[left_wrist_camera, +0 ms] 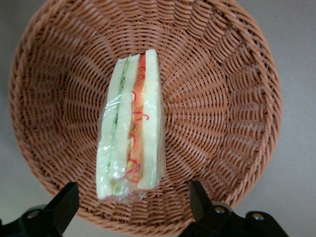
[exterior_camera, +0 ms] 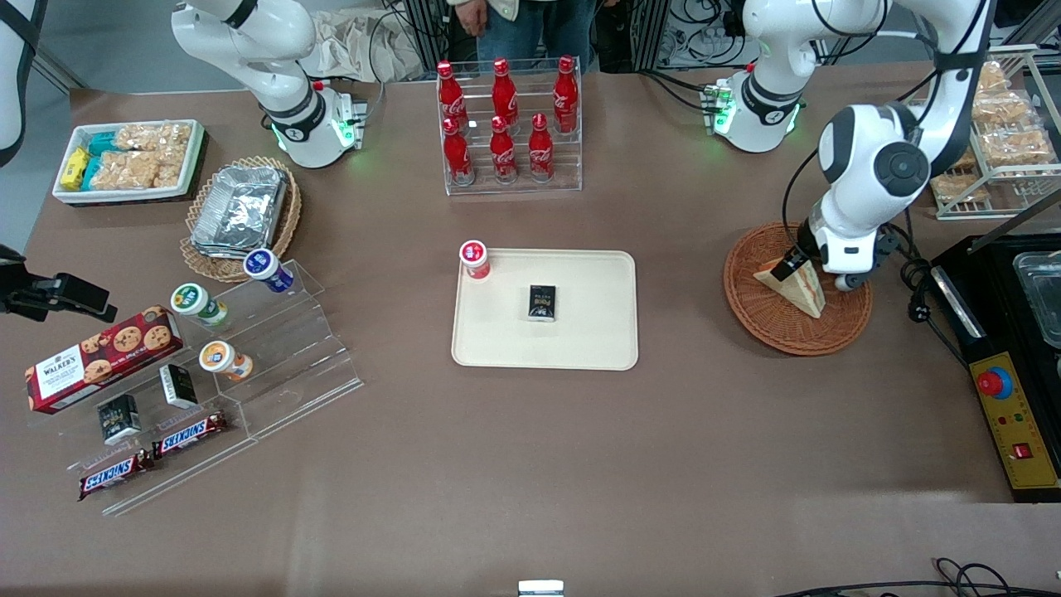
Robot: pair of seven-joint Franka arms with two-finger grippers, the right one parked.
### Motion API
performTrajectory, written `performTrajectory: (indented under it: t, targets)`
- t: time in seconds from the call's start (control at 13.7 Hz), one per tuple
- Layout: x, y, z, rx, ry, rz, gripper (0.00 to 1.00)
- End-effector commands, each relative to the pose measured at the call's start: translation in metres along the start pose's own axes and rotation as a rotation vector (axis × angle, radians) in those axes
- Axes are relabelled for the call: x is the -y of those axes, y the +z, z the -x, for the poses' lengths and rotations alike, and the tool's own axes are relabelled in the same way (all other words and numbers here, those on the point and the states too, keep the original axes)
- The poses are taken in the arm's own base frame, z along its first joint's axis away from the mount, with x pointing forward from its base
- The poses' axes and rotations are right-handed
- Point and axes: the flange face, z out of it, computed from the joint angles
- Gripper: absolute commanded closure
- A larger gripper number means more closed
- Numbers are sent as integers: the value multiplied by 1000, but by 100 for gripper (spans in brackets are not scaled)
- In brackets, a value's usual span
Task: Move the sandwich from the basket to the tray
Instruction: 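Lower the left gripper and grasp the wrapped sandwich in the basket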
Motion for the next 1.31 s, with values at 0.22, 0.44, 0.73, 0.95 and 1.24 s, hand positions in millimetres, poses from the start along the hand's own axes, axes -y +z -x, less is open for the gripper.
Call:
performTrajectory:
  t: [0.22, 0.44, 0.73, 0.95, 1.24]
  targets:
    - [-8, 29, -1, -33, 3, -27, 0]
    - [-8, 33, -4, -31, 4, -29, 83]
    - [-12, -9, -3, -75, 34, -23, 100]
    - [-64, -110, 35, -61, 138, -127, 100]
    - [-124, -189, 86, 14, 321, -111, 100]
